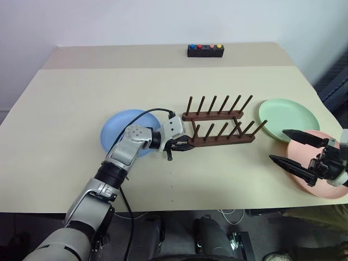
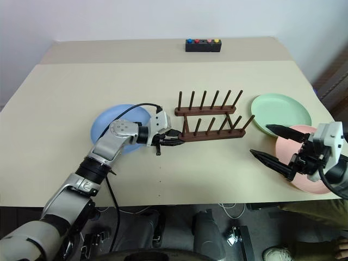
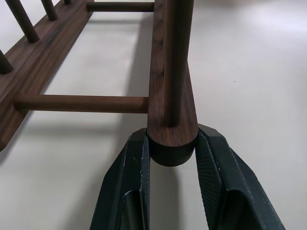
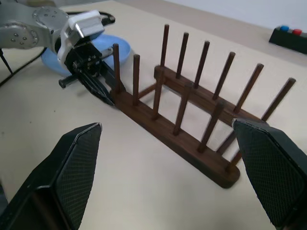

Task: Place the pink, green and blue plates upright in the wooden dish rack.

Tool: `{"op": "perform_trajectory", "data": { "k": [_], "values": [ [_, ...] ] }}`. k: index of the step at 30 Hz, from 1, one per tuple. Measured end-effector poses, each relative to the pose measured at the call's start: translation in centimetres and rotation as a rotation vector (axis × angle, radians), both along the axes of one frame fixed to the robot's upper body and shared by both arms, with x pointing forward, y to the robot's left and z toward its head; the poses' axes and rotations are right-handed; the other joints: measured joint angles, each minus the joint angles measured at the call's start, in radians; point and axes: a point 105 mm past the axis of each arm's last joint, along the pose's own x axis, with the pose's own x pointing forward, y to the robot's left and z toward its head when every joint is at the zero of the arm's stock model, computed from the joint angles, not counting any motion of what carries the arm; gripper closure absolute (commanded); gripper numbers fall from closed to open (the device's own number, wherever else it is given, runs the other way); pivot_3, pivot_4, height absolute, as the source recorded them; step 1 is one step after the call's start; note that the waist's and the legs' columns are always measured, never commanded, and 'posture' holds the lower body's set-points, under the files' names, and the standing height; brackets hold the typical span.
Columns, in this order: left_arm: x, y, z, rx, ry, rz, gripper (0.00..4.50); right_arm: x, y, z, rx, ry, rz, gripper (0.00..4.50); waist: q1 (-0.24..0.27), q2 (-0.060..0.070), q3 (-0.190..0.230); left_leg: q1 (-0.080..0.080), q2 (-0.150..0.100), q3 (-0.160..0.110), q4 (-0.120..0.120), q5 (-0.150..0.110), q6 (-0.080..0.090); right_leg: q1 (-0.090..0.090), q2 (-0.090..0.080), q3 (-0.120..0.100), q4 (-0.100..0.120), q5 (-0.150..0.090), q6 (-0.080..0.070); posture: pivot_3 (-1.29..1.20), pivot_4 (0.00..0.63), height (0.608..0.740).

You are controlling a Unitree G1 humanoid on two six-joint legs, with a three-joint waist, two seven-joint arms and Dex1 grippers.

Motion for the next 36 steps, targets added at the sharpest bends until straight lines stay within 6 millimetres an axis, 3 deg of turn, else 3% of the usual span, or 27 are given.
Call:
{"op": "perform_trajectory", "data": {
  "k": [10,18,23,26,33,36],
  "values": [
    [-0.4,0.0,-1.0,0.024,-0.046,-0.032,3.77,-0.4,-0.3,0.2,-0.013,-0.006,0.002,0.00,-0.001,0.000,0.000,0.000,0.000,0.000,0.000,0.000,0.000,0.001,0.000,0.000,0.000,0.000,0.000,0.00,0.150,0.740],
    [-0.5,-0.3,-1.8,0.017,0.029,0.018,0.01,0.2,0.0,0.3,-0.027,-0.023,0.002,0.00,-0.001,0.000,0.000,0.001,0.000,0.000,0.000,0.000,0.000,0.001,0.000,0.000,0.000,0.000,0.000,0.00,0.150,0.740],
    [-0.6,-0.2,-0.7,-0.038,0.093,0.058,0.01,0.6,0.5,0.4,-0.022,-0.034,0.017,0.00,-0.001,0.000,0.000,0.001,0.000,0.000,0.000,0.000,0.000,0.001,0.000,0.000,0.000,0.000,0.000,0.00,0.150,0.740],
    [-0.6,0.1,0.5,-0.099,0.165,0.080,0.85,0.8,0.7,0.6,-0.020,-0.042,0.023,0.00,0.000,0.000,0.000,0.001,0.000,-0.001,0.000,0.000,0.000,0.001,0.000,0.000,0.000,0.000,0.000,0.00,0.150,0.740],
    [-1.2,2.5,4.2,-0.135,0.191,0.105,4.32,1.3,1.5,0.3,-0.006,-0.038,0.054,0.00,-0.002,0.001,0.000,0.001,0.001,-0.001,0.000,0.000,0.000,0.001,0.000,0.000,0.000,0.000,0.000,0.00,0.150,0.740],
    [-1.6,3.4,5.1,-0.132,0.165,0.117,4.43,1.8,2.2,0.2,0.007,-0.038,0.078,0.00,-0.002,0.001,0.000,0.001,0.001,-0.001,0.000,0.000,0.000,0.001,0.000,0.000,0.000,0.000,0.000,0.00,0.150,0.740]
  ]
}}
